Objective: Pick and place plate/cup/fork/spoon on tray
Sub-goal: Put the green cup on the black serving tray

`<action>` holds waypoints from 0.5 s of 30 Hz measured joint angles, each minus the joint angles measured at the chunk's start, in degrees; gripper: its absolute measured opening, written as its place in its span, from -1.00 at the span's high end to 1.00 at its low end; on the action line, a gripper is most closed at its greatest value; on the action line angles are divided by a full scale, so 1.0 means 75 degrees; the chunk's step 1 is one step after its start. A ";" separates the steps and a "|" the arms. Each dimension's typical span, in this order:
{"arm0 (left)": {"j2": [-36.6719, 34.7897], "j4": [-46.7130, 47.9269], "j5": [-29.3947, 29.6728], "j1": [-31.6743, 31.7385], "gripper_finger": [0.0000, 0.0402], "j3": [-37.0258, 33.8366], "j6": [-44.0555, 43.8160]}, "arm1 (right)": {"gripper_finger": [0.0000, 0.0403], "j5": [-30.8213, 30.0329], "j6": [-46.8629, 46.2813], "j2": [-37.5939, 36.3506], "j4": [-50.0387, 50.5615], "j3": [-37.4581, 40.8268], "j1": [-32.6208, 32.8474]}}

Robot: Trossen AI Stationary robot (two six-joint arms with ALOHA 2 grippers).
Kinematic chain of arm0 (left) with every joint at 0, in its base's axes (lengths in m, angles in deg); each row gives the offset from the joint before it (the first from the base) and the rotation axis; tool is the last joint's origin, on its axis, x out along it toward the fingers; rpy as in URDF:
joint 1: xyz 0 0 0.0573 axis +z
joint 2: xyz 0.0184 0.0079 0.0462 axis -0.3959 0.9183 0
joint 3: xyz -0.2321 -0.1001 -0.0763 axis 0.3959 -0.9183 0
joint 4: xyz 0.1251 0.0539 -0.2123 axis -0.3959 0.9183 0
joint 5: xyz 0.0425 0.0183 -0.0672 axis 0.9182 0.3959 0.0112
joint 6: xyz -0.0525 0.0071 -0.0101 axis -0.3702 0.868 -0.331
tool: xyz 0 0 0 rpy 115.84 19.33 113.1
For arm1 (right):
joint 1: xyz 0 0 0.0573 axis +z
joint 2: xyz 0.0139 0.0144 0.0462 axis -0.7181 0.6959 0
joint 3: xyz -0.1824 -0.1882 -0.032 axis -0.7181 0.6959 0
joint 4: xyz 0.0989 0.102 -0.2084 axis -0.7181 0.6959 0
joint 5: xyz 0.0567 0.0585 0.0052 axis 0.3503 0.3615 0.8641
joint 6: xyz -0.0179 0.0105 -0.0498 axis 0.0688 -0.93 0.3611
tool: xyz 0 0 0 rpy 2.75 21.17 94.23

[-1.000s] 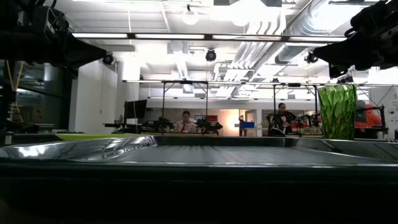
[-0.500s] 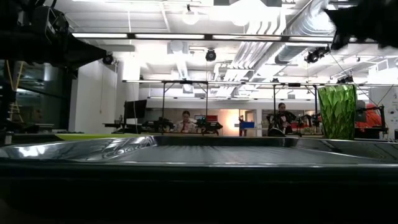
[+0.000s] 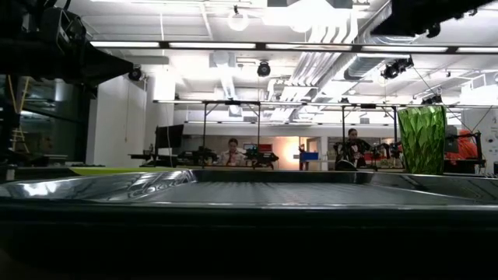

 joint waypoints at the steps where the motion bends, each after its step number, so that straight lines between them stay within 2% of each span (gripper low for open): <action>1: -0.0001 0.0000 0.0001 0.0000 0.98 -0.0003 0.0000 | 0.89 -0.0032 -0.0742 0.0314 0.1195 -0.0553 -0.0151; 5: 0.0001 0.0003 0.0001 0.0000 0.98 -0.0001 0.0001 | 0.62 0.0460 -0.3139 0.1559 0.5118 -0.2246 -0.0838; 8: 0.0001 0.0002 0.0001 0.0000 0.98 -0.0002 0.0001 | 0.38 0.1028 -0.4356 0.2296 0.7129 -0.3038 -0.1426; 11: -0.0001 0.0000 0.0001 0.0000 0.98 0.0000 0.0000 | 0.17 0.1659 -0.4972 0.2778 0.7913 -0.3293 -0.1981; 15: -0.0001 0.0000 0.0001 0.0000 0.98 -0.0001 0.0001 | -0.06 0.2536 -0.4878 0.3145 0.7724 -0.3083 -0.2679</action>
